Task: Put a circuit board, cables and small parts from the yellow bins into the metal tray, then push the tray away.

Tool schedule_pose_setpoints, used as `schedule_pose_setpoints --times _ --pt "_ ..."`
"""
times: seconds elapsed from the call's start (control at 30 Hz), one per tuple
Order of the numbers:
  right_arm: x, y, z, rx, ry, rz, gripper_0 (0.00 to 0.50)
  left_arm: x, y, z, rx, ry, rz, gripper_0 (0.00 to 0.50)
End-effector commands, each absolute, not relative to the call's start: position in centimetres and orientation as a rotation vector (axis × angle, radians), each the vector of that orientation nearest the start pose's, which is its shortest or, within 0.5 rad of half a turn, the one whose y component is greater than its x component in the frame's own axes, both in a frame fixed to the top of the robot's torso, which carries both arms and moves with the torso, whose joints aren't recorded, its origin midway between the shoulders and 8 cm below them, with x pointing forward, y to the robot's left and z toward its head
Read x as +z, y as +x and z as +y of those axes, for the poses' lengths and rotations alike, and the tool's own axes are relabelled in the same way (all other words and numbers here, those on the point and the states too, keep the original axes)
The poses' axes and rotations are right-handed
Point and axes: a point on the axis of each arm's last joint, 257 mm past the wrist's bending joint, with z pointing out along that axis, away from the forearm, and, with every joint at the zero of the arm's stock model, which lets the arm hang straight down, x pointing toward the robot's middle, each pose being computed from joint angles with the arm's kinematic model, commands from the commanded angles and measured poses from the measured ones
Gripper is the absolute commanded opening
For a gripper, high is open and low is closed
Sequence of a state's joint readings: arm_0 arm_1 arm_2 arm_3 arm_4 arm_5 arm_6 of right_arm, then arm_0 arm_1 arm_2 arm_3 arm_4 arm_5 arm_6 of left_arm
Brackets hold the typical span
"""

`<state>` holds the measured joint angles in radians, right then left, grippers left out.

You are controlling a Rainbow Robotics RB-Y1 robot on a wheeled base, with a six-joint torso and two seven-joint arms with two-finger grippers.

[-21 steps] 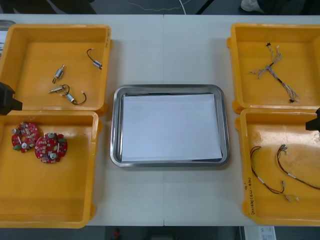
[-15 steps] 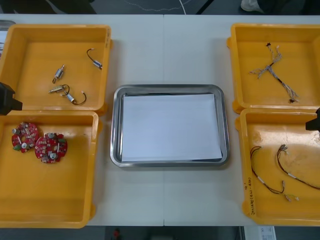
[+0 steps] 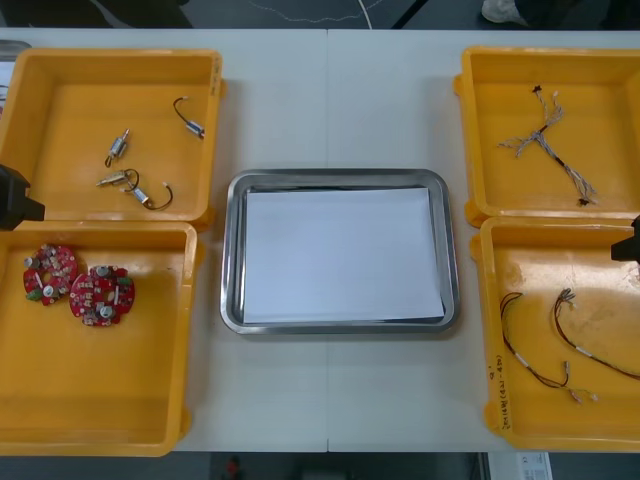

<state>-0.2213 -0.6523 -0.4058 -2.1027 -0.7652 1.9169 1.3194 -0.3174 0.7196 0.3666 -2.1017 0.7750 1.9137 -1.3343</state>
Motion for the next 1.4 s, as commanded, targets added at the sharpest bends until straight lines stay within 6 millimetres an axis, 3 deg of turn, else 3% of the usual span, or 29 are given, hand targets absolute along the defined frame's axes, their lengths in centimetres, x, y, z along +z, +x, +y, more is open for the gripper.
schedule_pose_setpoints --times 0.03,1.4 --pt "-14.25 40.12 -39.15 0.025 0.098 2.587 0.500 -12.98 41.38 36.99 0.013 0.095 2.570 0.500" --pt "-14.25 40.12 -39.15 0.025 0.098 2.587 0.500 -12.98 41.38 36.99 0.013 0.095 2.570 0.500"
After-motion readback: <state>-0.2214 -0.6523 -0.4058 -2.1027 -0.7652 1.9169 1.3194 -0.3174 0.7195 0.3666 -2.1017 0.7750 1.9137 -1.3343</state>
